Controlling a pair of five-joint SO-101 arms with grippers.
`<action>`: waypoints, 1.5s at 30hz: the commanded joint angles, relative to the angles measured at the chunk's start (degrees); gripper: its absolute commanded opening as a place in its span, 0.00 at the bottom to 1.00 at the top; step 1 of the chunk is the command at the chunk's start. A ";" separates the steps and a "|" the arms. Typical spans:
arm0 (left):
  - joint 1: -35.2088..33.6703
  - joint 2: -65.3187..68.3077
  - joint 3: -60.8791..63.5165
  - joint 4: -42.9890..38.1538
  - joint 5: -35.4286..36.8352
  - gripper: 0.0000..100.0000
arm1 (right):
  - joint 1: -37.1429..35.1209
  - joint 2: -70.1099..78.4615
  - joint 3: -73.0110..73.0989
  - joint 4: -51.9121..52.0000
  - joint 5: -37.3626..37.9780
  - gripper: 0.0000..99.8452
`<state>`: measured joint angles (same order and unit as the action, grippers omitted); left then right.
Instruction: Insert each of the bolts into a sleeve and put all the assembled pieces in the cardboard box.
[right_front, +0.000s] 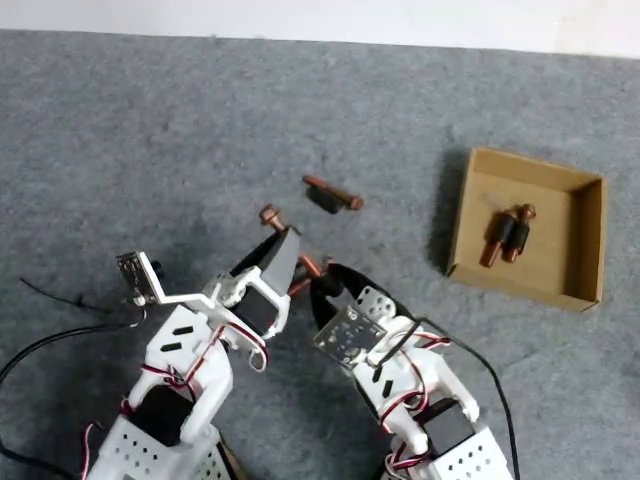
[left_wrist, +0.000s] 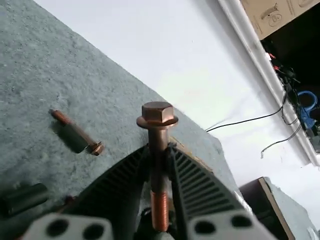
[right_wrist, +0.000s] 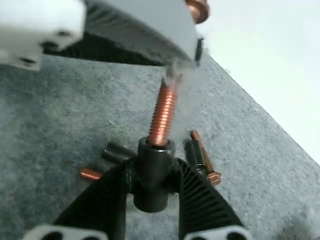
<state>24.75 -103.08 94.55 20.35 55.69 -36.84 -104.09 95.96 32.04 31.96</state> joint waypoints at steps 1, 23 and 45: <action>-0.75 -0.48 -0.04 -1.49 -0.53 0.00 | 0.48 -0.57 6.90 0.04 0.44 0.00; 7.96 -0.40 2.59 3.69 -11.87 0.00 | 2.95 -1.10 6.90 -0.22 0.26 0.00; 5.67 0.04 2.59 8.18 -13.54 0.24 | 4.62 -1.10 6.81 -0.13 -4.48 0.00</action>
<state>31.34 -103.08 96.04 28.09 39.78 -34.11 -104.09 95.96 32.13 28.09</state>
